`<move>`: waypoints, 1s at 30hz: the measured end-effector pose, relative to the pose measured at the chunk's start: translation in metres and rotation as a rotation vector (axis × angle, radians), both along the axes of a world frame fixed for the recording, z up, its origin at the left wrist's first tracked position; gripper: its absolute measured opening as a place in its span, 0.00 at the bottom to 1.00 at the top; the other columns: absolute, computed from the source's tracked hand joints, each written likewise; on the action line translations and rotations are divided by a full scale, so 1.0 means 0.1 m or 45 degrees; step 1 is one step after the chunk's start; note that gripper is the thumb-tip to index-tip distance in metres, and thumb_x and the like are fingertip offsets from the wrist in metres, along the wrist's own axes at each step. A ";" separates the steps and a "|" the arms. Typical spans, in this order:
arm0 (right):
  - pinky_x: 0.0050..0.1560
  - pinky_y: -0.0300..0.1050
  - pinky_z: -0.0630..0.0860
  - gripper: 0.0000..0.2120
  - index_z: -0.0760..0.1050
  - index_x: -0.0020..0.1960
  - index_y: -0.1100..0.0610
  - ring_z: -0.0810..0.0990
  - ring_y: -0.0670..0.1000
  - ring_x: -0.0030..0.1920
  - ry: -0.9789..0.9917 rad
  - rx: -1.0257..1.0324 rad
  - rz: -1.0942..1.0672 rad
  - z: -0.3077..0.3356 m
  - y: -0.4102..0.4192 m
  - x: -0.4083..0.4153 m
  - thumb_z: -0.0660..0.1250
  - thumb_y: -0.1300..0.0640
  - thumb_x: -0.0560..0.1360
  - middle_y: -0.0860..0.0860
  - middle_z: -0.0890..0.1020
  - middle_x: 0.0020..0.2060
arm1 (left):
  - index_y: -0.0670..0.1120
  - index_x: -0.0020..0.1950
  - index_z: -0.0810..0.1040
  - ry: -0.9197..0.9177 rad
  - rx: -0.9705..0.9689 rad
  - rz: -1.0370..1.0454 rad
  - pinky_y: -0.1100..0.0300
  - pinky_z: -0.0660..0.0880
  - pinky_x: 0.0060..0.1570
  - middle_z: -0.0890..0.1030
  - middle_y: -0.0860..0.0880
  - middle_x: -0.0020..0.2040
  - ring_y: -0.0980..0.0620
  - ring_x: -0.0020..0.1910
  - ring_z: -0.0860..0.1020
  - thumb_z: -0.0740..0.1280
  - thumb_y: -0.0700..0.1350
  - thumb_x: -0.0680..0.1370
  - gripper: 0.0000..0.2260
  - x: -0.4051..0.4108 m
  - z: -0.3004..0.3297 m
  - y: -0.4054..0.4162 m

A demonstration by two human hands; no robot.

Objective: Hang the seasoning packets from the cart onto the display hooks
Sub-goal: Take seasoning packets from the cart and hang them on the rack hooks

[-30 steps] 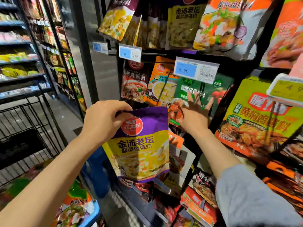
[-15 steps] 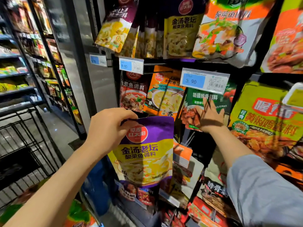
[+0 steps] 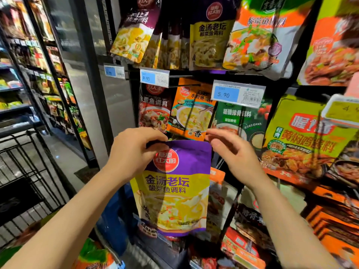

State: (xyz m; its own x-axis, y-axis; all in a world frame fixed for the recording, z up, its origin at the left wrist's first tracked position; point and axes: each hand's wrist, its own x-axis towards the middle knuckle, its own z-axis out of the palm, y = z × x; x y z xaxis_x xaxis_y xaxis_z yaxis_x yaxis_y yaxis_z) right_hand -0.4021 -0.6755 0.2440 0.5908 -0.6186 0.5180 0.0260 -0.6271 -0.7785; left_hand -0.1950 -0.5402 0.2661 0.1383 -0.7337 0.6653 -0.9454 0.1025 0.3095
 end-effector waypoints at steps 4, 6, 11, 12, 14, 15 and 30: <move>0.52 0.30 0.72 0.13 0.78 0.52 0.48 0.79 0.37 0.52 -0.025 0.018 0.106 -0.08 0.26 -0.12 0.63 0.64 0.77 0.37 0.82 0.48 | 0.46 0.46 0.84 0.004 -0.055 -0.138 0.59 0.77 0.44 0.83 0.56 0.43 0.55 0.43 0.80 0.66 0.54 0.72 0.14 -0.08 -0.01 -0.01; 0.48 0.30 0.72 0.16 0.79 0.50 0.50 0.79 0.37 0.48 -0.040 0.036 0.095 -0.09 0.30 -0.20 0.62 0.69 0.77 0.36 0.83 0.44 | 0.45 0.47 0.84 0.046 -0.082 -0.184 0.63 0.75 0.43 0.80 0.59 0.43 0.58 0.44 0.79 0.69 0.50 0.72 0.11 -0.13 -0.02 -0.03; 0.42 0.30 0.72 0.12 0.81 0.47 0.52 0.79 0.36 0.41 -0.141 -0.003 -0.175 -0.06 0.35 -0.39 0.64 0.67 0.76 0.37 0.83 0.38 | 0.46 0.48 0.85 0.014 -0.107 -0.303 0.62 0.75 0.45 0.82 0.57 0.45 0.59 0.45 0.80 0.71 0.46 0.71 0.08 -0.27 -0.04 -0.11; 0.40 0.30 0.71 0.09 0.81 0.46 0.52 0.78 0.36 0.39 -0.152 -0.037 -0.246 -0.03 0.35 -0.44 0.65 0.64 0.76 0.37 0.82 0.36 | 0.46 0.48 0.85 0.036 -0.116 -0.317 0.62 0.75 0.44 0.82 0.57 0.44 0.59 0.44 0.80 0.71 0.45 0.71 0.08 -0.27 -0.06 -0.13; 0.40 0.30 0.70 0.06 0.81 0.43 0.51 0.78 0.36 0.38 -0.126 -0.130 -0.381 0.00 0.35 -0.55 0.66 0.58 0.74 0.36 0.81 0.34 | 0.45 0.45 0.85 0.107 -0.125 -0.355 0.63 0.74 0.42 0.82 0.56 0.42 0.58 0.42 0.79 0.71 0.45 0.71 0.07 -0.29 -0.14 -0.17; 0.42 0.30 0.71 0.06 0.82 0.44 0.52 0.78 0.35 0.39 -0.096 -0.182 -0.441 0.00 0.36 -0.59 0.66 0.56 0.73 0.36 0.81 0.35 | 0.45 0.45 0.85 0.109 -0.116 -0.373 0.63 0.73 0.41 0.83 0.54 0.41 0.57 0.41 0.79 0.71 0.46 0.71 0.07 -0.31 -0.21 -0.19; 0.44 0.34 0.74 0.06 0.81 0.47 0.51 0.79 0.37 0.41 -0.116 -0.219 -0.687 0.03 0.53 -0.80 0.65 0.55 0.74 0.40 0.81 0.39 | 0.50 0.55 0.73 -0.438 -0.298 -0.481 0.49 0.78 0.32 0.82 0.43 0.42 0.42 0.38 0.81 0.63 0.44 0.77 0.07 -0.37 -0.17 -0.42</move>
